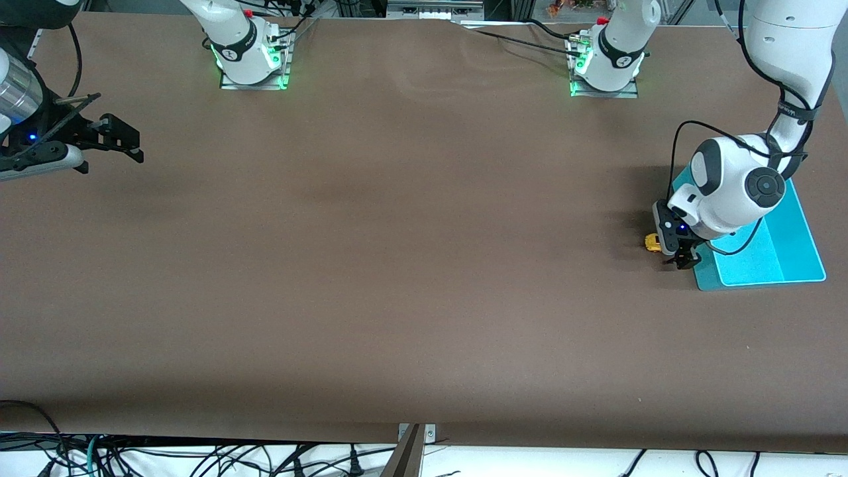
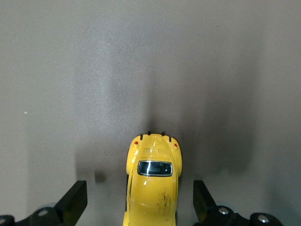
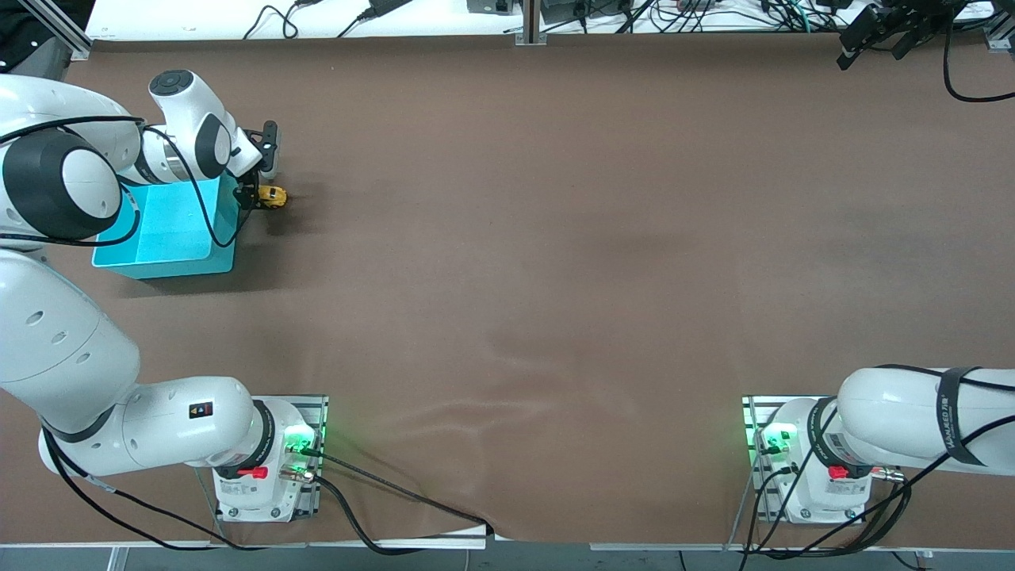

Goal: Wind and store yellow beetle car
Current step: 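Lift the yellow car with the left gripper over the cyan bin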

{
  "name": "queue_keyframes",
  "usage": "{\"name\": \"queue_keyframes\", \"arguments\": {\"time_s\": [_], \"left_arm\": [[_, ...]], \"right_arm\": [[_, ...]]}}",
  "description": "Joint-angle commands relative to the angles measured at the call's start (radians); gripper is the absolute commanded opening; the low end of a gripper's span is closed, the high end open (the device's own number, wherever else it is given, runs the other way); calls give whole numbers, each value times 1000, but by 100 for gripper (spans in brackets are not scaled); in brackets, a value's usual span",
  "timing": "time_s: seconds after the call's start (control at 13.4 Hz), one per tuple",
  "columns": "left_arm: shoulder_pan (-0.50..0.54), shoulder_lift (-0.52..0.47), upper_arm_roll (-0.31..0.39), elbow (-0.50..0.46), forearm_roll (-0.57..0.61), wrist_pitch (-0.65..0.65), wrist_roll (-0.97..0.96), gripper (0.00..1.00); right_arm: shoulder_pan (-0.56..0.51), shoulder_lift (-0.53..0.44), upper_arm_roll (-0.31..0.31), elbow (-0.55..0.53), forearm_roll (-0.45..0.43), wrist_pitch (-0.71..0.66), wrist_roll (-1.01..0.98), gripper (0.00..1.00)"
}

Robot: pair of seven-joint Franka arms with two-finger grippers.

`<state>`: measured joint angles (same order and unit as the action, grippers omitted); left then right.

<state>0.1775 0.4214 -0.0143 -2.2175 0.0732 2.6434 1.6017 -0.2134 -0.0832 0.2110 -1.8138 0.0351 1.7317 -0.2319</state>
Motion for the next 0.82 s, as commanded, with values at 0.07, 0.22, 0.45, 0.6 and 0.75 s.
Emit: {"name": "queue_keyframes", "arguments": {"time_s": [0.07, 0.22, 0.45, 0.6, 0.75], "left_arm": [[10, 0, -6, -4, 19, 24, 41, 46], [10, 0, -6, -1, 10, 23, 40, 17], [7, -3, -7, 7, 2, 12, 35, 4], [-4, -13, -22, 45, -10, -76, 33, 3], [-3, -24, -62, 93, -84, -193, 30, 3]], "right_arm": [[6, 5, -2, 16, 3, -3, 10, 100], [6, 5, -2, 14, 2, -3, 10, 100], [6, 7, -2, 16, 2, -3, 8, 100], [6, 7, -2, 16, -1, -3, 8, 100], [6, 7, -2, 16, -3, -3, 9, 100]]}}
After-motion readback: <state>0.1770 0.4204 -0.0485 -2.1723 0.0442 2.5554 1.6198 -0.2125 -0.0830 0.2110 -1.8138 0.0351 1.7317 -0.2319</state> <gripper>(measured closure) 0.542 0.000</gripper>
